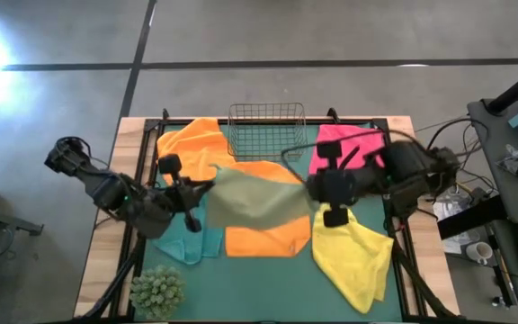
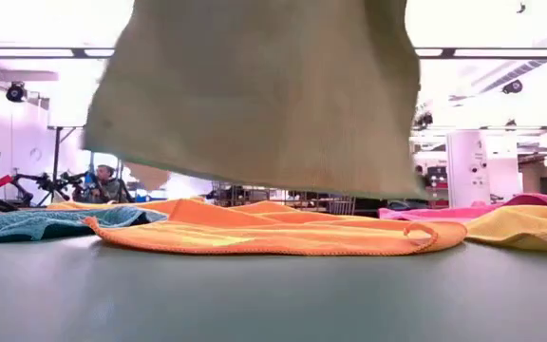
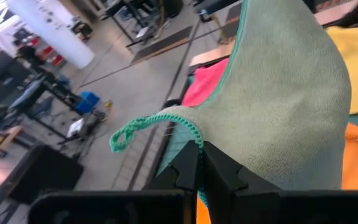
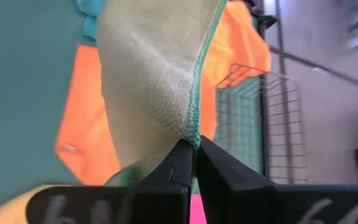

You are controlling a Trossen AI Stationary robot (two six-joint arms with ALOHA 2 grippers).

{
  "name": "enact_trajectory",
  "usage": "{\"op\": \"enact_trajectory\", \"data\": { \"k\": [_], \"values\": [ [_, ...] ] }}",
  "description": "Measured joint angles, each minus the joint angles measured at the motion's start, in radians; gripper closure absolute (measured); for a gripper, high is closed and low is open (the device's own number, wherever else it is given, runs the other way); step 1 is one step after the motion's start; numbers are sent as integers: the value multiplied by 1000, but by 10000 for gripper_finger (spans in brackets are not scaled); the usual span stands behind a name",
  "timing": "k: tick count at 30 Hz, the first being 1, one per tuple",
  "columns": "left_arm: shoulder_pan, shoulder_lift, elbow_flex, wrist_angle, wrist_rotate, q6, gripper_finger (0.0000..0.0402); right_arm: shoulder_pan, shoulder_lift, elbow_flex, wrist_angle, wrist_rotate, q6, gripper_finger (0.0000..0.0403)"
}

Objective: Fold microfiber towels
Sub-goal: Fold the light green microfiber cloth

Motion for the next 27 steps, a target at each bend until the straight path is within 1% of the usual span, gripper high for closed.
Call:
{"op": "enact_trajectory", "data": {
  "k": [3,6,10,14,17,24,27],
  "values": [
    [17,-12,-1,0,-1,-2,402,-14,-16,0,3,-10,3,394],
    [16,-17,-1,0,13,-14,402,-3,-17,0,4,-34,48,394],
    [-1,-17,-16,0,94,-105,402,38,13,0,1,-79,152,394],
    [-40,0,-65,-8,200,-251,402,106,66,-21,-5,-114,293,394],
    [-101,24,-109,-6,270,-374,402,170,110,-41,-5,-123,416,394],
    [-244,113,-178,-2,362,-641,402,293,229,-65,0,-128,676,394],
    [-288,155,-195,-4,396,-736,402,332,282,-78,3,-127,755,394]
  ]
}}
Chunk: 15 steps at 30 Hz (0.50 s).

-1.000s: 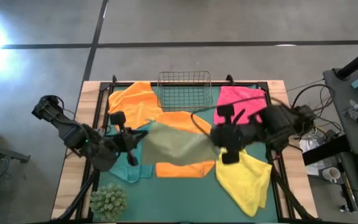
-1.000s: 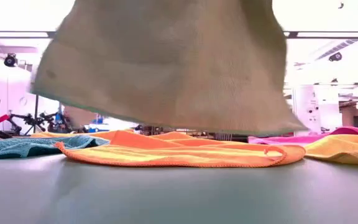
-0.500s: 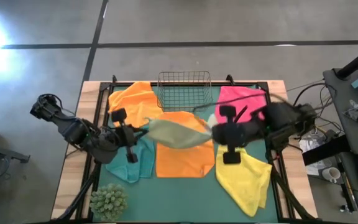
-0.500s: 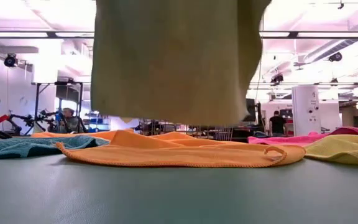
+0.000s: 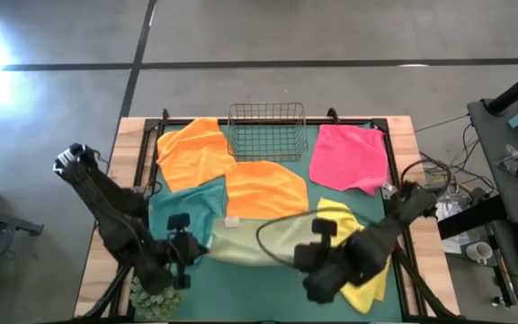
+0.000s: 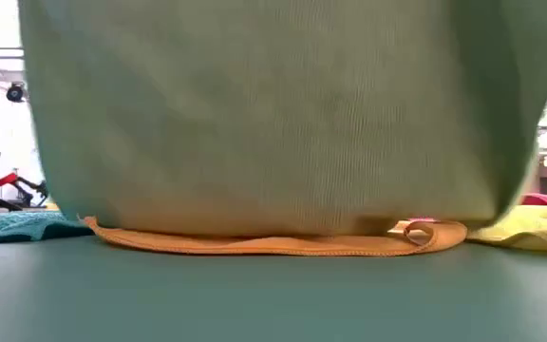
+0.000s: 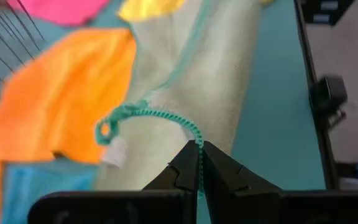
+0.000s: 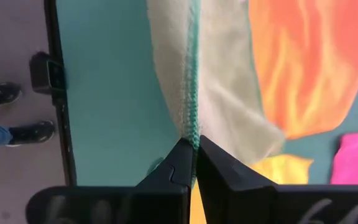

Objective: Fold microfiber towels
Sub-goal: Fold the light green microfiber cloth

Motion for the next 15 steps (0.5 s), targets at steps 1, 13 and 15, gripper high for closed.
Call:
{"op": "enact_trajectory", "data": {
  "k": [1,13,15],
  "values": [
    [-11,17,-1,0,5,-17,402,11,20,-6,2,0,18,394],
    [-31,169,-1,2,40,-36,402,55,197,-24,12,-25,96,394],
    [-31,185,-1,-2,40,-53,402,55,203,-33,13,-26,96,394]
  ]
}}
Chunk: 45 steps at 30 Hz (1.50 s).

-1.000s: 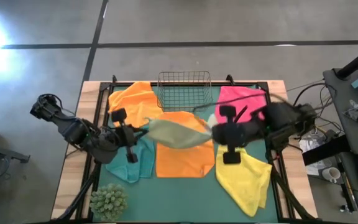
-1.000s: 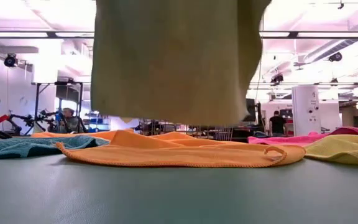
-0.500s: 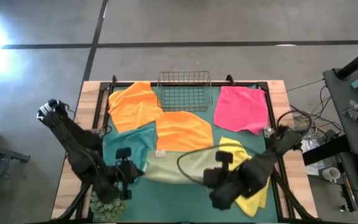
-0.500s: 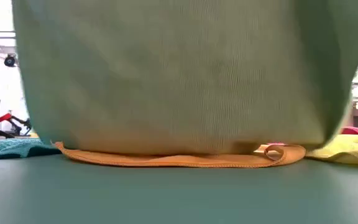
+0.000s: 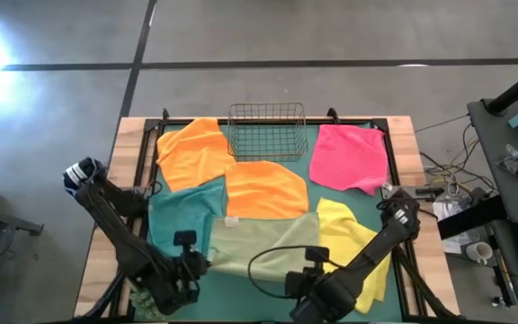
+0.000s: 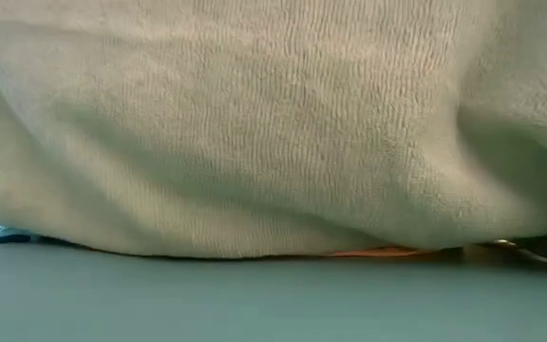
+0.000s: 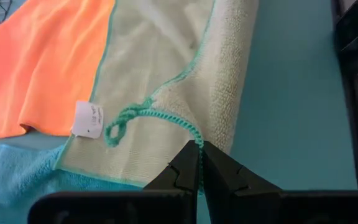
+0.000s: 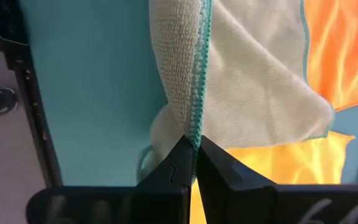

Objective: Fold microfiber towels
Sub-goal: Fold the light green microfiber cloth

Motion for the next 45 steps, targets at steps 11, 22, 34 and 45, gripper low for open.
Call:
{"op": "enact_trajectory", "data": {
  "k": [11,22,34,45],
  "values": [
    [4,47,-48,-72,-42,-196,402,-75,-23,-154,23,-18,-109,394],
    [96,40,-126,-73,-80,-240,402,-268,-204,-454,195,-80,-332,394],
    [196,39,-142,-63,-69,-184,402,-406,-367,-733,458,-107,-571,390],
    [267,39,-142,-48,19,-181,333,-470,-385,-745,460,-129,-719,290]
  ]
}}
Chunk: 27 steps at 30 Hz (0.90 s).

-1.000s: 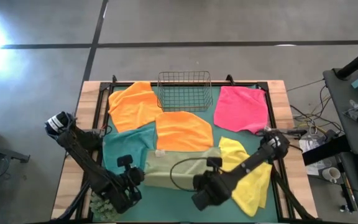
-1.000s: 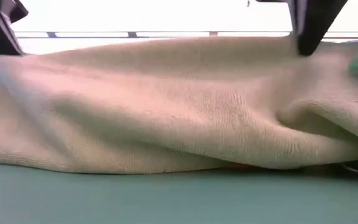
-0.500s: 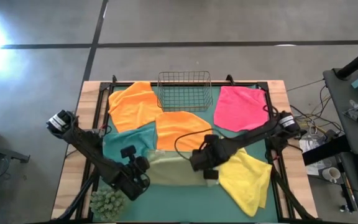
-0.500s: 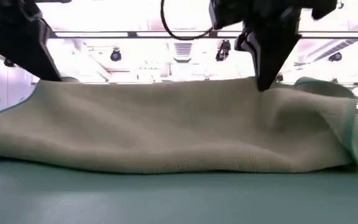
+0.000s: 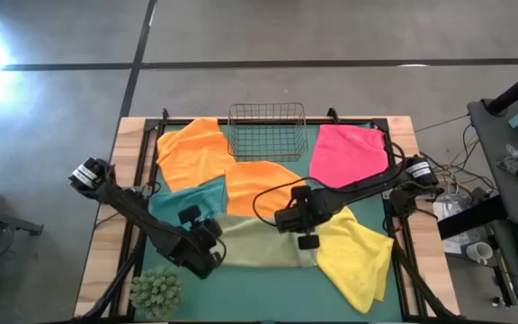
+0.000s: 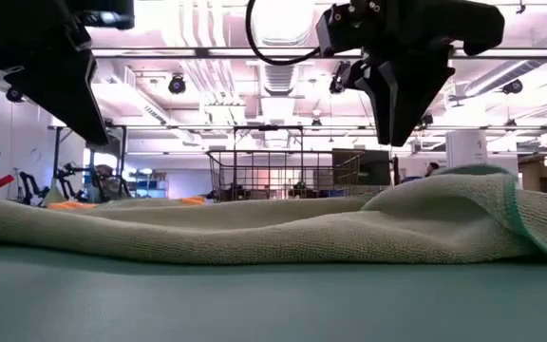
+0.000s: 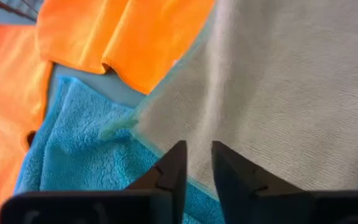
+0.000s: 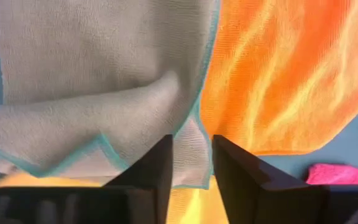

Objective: Fold microfiber towels
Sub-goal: Fold the light green microfiber cloth

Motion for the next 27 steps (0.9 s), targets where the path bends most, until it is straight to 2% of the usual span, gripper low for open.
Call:
{"op": "enact_trajectory", "data": {
  "k": [3,8,13,17,22,27],
  "values": [
    [23,-5,3,-4,50,4,303,-22,-37,0,-20,1,-23,265],
    [36,-27,49,12,115,125,276,-41,-165,-14,-59,1,5,245],
    [22,-33,60,146,114,207,274,-19,-335,-96,-30,-23,180,246],
    [18,-7,39,233,104,270,274,66,-439,-214,90,-27,366,254],
    [19,7,5,279,101,297,274,214,-493,-322,268,-20,521,264],
    [20,10,-16,308,99,316,274,322,-492,-416,337,107,688,273]
  ]
}}
